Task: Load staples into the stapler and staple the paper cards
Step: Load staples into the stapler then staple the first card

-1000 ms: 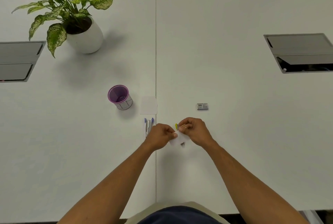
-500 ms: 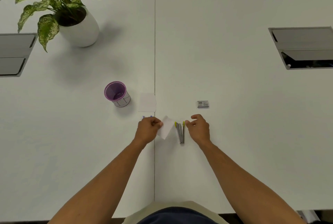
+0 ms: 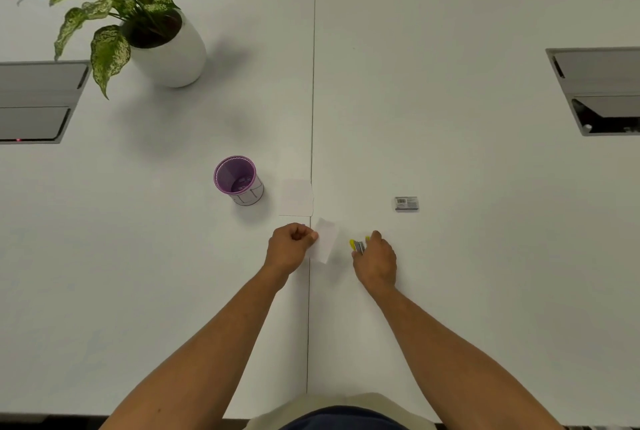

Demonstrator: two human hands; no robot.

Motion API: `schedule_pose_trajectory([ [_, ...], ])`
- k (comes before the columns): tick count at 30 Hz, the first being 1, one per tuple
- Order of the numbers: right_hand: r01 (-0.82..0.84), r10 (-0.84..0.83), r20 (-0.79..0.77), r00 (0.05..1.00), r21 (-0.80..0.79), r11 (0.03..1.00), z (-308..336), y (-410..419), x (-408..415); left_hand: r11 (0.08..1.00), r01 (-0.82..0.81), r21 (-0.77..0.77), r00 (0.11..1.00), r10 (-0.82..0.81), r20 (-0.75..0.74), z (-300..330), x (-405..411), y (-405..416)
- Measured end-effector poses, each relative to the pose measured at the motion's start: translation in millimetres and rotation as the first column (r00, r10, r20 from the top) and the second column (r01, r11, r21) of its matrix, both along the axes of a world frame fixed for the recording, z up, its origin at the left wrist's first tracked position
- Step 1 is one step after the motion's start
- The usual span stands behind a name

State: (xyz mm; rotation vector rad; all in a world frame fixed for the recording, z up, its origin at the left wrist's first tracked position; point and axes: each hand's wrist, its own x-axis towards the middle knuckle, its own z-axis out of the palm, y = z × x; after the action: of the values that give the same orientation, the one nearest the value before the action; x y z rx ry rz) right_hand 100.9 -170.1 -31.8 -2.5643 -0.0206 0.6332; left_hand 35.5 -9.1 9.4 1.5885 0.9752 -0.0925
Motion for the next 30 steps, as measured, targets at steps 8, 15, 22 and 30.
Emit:
schedule_pose_trajectory([
  [8, 0.500, -0.220, -0.510, 0.831, 0.514, 0.697, 8.3, -28.0, 8.6, 0.999, 0.024, -0.046, 1.000, -0.023, 0.017, 2.2, 5.4, -6.8],
  [15, 0.482, 0.024, -0.607, 0.794, 0.654, 0.583, 33.4, -32.0, -0.3, 0.997, 0.083, 0.008, 0.995, -0.083, 0.064, 8.1, 7.7, -14.6],
  [22, 0.466, 0.087, -0.612, 0.786, 0.678, 0.568, 43.8, -36.5, -7.2, 0.981, 0.184, 0.063, 0.979, -0.188, 0.081, 20.0, 6.8, -22.4],
  [30, 0.445, 0.136, -0.605, 0.785, 0.702, 0.556, 52.1, -39.1, -12.7, 0.926, 0.365, 0.099, 0.927, -0.372, 0.054, 33.8, 12.1, -26.7],
])
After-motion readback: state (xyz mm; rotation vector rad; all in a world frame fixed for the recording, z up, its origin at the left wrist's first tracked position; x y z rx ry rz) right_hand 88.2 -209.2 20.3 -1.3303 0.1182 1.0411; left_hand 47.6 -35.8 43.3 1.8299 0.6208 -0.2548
